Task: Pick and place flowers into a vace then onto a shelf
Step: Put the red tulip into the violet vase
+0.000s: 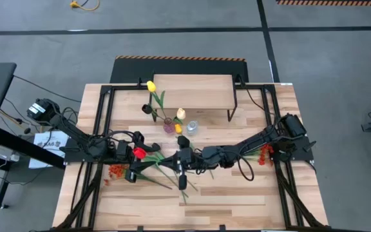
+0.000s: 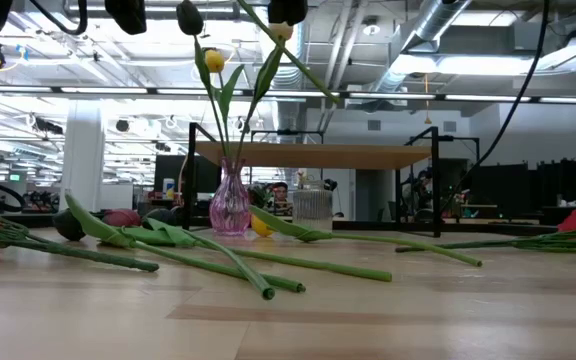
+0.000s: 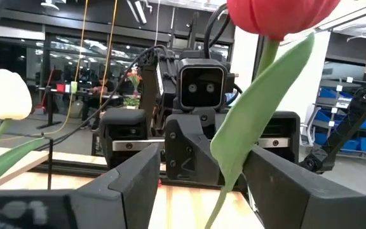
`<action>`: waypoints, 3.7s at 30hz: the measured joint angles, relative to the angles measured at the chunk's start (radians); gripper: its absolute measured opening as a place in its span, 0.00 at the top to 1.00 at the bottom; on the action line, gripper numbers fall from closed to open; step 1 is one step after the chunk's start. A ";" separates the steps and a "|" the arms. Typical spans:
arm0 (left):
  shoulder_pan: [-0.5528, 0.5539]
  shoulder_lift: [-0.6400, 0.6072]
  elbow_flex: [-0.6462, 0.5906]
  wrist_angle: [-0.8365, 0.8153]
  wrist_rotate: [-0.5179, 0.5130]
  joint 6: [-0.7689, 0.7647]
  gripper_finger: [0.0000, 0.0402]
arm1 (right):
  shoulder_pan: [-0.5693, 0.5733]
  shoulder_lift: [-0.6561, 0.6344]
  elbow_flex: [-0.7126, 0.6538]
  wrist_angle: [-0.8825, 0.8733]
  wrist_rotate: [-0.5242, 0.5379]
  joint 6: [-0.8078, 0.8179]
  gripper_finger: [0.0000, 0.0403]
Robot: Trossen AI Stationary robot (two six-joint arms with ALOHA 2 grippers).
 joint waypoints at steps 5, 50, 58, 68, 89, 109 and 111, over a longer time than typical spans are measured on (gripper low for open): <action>0.000 0.000 0.000 0.000 0.004 0.001 0.54 | 0.000 0.000 0.000 -0.014 0.000 0.000 1.00; -0.074 0.000 0.173 -0.388 -0.184 0.095 1.00 | 0.172 -0.131 0.000 -0.390 0.287 0.071 0.67; -0.123 0.027 0.236 -0.450 -0.261 0.094 1.00 | 0.288 -0.178 0.000 -0.548 0.625 0.030 0.70; -0.118 0.032 0.530 -0.841 -0.324 0.040 1.00 | 0.317 -0.183 0.000 -0.922 0.804 0.288 0.70; 0.247 0.046 1.048 -1.754 -0.332 -0.346 1.00 | 0.304 -0.182 -0.015 -1.057 0.737 0.507 0.70; 0.467 0.138 1.048 -1.745 -0.206 -0.281 1.00 | 0.304 -0.182 -0.015 -1.065 0.737 0.505 0.70; 0.467 0.138 1.048 -1.746 -0.206 -0.280 1.00 | 0.304 -0.182 -0.015 -1.065 0.737 0.505 0.70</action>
